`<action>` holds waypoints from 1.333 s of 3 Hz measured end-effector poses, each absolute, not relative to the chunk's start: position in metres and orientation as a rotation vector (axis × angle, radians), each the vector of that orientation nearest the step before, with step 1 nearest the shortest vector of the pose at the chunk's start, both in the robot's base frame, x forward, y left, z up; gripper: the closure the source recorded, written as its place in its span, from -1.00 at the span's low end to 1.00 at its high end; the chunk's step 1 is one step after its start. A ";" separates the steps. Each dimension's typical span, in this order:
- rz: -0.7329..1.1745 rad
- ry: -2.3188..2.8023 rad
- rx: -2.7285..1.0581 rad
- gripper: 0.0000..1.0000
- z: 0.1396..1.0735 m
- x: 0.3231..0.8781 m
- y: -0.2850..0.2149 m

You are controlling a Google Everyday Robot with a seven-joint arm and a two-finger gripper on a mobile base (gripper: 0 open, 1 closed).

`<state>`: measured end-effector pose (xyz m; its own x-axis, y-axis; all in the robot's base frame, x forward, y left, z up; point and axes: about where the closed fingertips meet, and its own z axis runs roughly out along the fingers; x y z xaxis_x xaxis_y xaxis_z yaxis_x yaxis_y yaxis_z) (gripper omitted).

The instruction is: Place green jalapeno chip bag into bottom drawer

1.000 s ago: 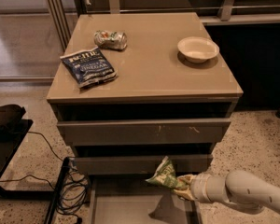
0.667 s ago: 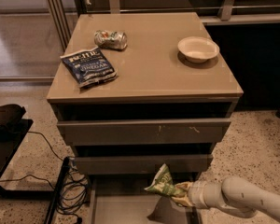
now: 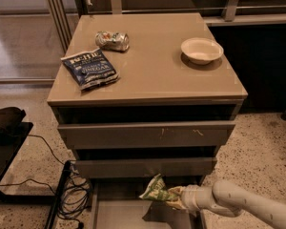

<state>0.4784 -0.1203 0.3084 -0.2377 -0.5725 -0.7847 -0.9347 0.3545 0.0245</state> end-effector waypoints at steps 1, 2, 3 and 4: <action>0.664 1.924 -1.311 1.00 0.308 0.478 -0.120; 0.691 1.970 -1.313 1.00 0.284 0.484 -0.113; 0.721 2.023 -1.316 1.00 0.247 0.493 -0.106; 0.723 2.069 -1.313 1.00 0.215 0.497 -0.105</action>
Offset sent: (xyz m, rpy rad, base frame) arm 0.0169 0.0138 -0.0644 -0.0391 0.1287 -0.0075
